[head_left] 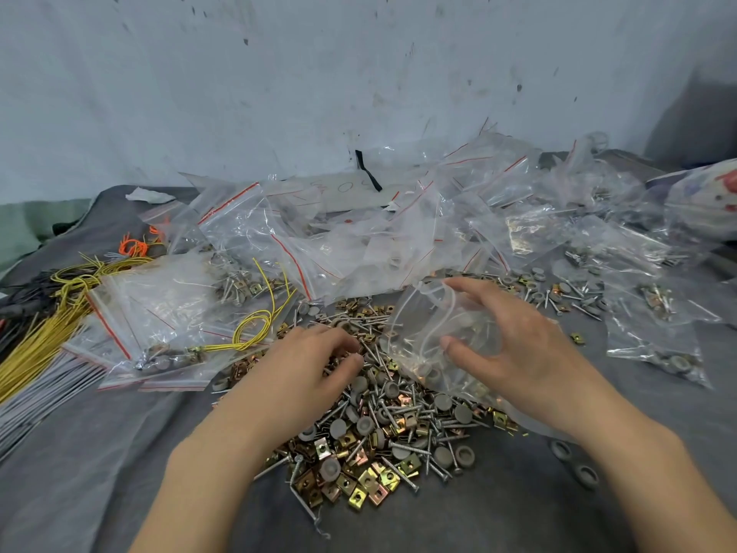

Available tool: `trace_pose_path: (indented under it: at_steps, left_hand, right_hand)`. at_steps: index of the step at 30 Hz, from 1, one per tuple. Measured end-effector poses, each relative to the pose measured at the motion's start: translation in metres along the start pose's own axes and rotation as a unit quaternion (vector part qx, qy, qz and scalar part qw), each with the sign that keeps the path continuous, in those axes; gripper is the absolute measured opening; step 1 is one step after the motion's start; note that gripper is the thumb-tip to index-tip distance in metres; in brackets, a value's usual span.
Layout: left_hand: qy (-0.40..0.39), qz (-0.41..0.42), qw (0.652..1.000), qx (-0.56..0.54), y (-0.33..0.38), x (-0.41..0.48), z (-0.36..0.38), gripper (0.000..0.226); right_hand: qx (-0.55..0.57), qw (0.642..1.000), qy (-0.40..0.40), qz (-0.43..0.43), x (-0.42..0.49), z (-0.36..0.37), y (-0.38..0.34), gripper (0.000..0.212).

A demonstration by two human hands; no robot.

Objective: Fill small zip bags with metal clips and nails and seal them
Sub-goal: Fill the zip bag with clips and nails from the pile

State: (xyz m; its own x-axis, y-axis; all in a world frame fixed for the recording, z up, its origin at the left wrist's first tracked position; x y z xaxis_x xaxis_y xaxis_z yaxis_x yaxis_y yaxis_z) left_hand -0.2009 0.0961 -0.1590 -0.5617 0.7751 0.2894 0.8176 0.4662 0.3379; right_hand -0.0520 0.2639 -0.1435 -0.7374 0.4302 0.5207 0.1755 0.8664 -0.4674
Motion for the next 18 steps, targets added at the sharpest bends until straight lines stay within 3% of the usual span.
trace_pose_path:
  at_steps: [7,15,18]
  left_hand:
    - [-0.039,0.022,0.999,-0.004,0.0029,-0.0080,0.0016,0.033]
    - [-0.034,0.033,0.999,0.007,-0.0023,-0.0082,0.0066,0.029]
    - [0.005,0.018,0.999,-0.040,-0.0043,-0.0052,0.0008,0.028]
  right_hand:
    - [-0.004,1.000,0.002,0.000,0.0001,-0.0007,-0.0010,0.062]
    - [-0.007,1.000,-0.002,-0.001,-0.0004,0.0014,-0.0010,0.063]
    - [-0.005,1.000,-0.002,0.001,0.0000,0.0018,-0.0013,0.063]
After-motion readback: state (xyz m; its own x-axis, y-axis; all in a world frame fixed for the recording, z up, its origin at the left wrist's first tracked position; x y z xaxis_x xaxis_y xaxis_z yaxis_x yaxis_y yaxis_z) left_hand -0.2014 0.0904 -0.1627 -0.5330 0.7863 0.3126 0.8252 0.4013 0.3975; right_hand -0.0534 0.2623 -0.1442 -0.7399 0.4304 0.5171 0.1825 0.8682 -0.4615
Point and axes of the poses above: each hand's wrist, its own x-axis towards the middle knuckle, its own z-axis out of the palm, y = z × x, the point moved 7 cm from there along x, towards the middle knuckle, and after that the axes turned 12 degrees about y, right-handed, at the moved point
